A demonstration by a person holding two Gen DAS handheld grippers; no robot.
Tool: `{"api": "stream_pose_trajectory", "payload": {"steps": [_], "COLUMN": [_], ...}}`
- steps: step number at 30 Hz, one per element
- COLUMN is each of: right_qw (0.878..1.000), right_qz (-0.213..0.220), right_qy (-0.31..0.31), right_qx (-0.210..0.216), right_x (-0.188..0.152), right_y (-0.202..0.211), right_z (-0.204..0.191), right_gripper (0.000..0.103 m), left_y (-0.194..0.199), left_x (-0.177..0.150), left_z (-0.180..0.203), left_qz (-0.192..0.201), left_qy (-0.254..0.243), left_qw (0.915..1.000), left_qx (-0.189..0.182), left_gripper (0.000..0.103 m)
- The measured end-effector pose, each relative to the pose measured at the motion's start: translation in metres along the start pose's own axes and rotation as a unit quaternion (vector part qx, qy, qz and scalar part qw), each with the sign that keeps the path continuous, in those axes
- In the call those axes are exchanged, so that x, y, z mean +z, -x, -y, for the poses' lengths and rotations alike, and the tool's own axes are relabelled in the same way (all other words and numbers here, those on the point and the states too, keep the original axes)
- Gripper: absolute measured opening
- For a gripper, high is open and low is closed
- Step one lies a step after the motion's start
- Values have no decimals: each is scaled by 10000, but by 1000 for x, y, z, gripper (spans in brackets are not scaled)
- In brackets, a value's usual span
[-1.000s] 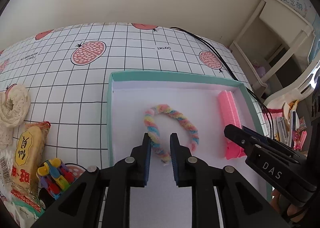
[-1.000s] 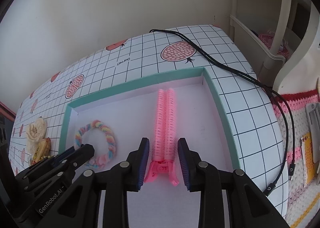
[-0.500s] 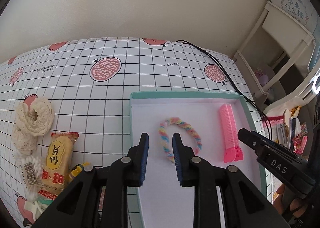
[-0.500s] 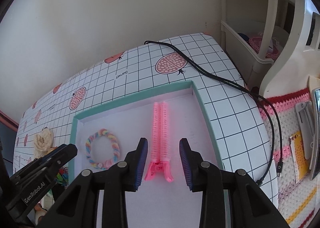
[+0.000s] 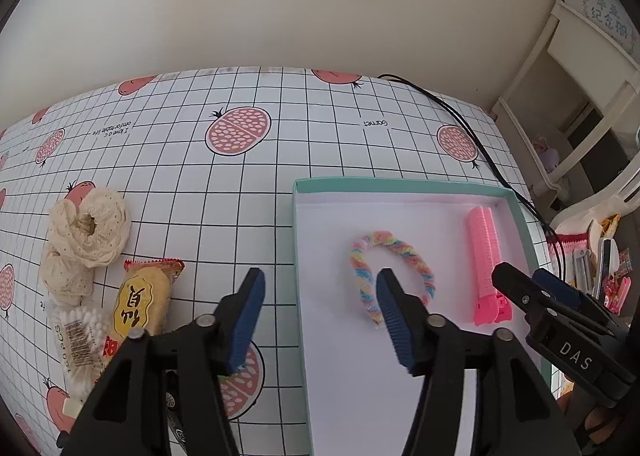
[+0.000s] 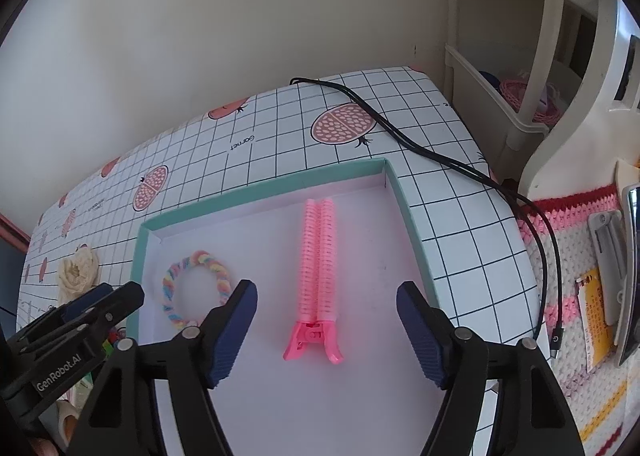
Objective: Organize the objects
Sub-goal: 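Open the left tool releasing the ring while the right tool releases the roller in the tray, then withdraw both tools from the tray back toward the pile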
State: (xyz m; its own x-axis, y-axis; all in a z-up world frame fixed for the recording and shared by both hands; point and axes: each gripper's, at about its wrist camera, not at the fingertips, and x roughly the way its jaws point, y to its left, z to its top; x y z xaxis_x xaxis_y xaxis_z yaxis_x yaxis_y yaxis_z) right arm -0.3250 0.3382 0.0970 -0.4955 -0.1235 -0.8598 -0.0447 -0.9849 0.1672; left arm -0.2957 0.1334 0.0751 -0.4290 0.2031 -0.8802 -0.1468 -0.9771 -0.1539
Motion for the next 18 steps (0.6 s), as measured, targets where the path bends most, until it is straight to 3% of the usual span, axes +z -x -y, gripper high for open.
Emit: {"api": "stream_pose_trajectory", "payload": {"steps": [5, 7, 11, 13, 18], "right_qw": [9999, 9999, 9999, 10000, 9999], "right_qz": [86, 94, 99, 95, 97], "right_qy": [-45, -51, -26, -13, 37], "right_qx": [35, 32, 22, 24, -41], "right_x": [1, 1, 1, 0, -1], "right_y": [2, 1, 1, 0, -2], "right_z": [1, 1, 0, 0, 0], "right_gripper": [87, 95, 97, 103, 103], "left_y": [1, 1, 2, 2, 3], "left_x": [1, 1, 2, 2, 2], "left_z": [-6, -9, -13, -14, -16], "left_qz": [48, 67, 149, 209, 265], "left_qy": [91, 119, 191, 214, 241], "left_qw": [9999, 9997, 9995, 9993, 9989], "left_qx": [139, 192, 205, 235, 289], "left_gripper": [72, 75, 87, 93, 93]}}
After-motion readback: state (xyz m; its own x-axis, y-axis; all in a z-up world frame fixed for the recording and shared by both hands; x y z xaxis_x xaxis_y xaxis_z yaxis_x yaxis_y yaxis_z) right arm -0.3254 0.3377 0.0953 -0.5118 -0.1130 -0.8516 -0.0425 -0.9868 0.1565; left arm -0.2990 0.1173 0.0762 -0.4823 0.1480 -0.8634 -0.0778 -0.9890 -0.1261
